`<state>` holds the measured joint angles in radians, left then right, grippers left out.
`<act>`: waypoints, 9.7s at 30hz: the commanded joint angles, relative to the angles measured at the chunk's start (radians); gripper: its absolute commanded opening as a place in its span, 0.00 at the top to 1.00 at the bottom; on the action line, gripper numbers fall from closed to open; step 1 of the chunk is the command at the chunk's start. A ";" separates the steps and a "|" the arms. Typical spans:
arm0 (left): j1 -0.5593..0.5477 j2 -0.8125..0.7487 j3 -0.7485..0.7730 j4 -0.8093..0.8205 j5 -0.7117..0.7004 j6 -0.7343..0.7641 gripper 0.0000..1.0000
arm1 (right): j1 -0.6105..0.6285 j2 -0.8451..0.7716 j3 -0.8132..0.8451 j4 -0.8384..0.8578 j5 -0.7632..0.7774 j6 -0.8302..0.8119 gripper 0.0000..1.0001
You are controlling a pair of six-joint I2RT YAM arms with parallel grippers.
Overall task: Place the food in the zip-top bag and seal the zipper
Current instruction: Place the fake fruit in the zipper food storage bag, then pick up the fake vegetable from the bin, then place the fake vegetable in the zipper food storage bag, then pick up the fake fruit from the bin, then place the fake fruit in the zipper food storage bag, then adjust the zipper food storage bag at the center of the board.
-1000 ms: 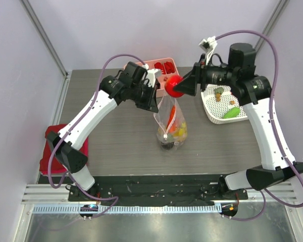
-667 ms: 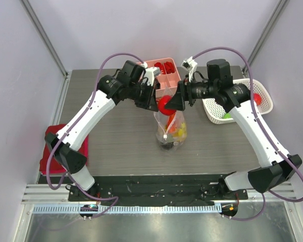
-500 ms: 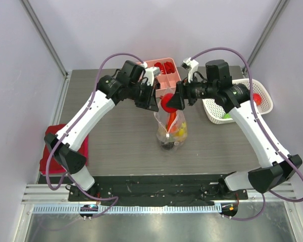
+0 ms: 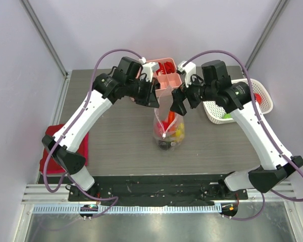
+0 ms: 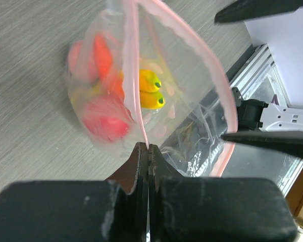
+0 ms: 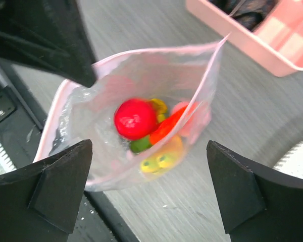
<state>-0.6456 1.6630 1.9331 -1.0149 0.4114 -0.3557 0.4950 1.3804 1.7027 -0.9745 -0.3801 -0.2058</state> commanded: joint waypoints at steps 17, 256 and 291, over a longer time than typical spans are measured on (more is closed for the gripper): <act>0.004 -0.083 -0.002 0.002 -0.019 0.047 1.00 | -0.743 0.411 0.189 -0.150 0.162 -0.250 0.05; 0.170 -0.049 0.024 -0.091 0.346 0.001 1.00 | 0.027 -0.098 -0.275 0.473 -0.180 0.152 0.77; 0.265 -0.456 -0.669 0.946 0.041 -1.002 1.00 | 0.031 -0.417 -0.425 0.519 -0.051 0.106 0.00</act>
<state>-0.4007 1.1866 1.2240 -0.3210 0.5690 -1.2167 0.5217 1.0096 1.2945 -0.5198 -0.4763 -0.0650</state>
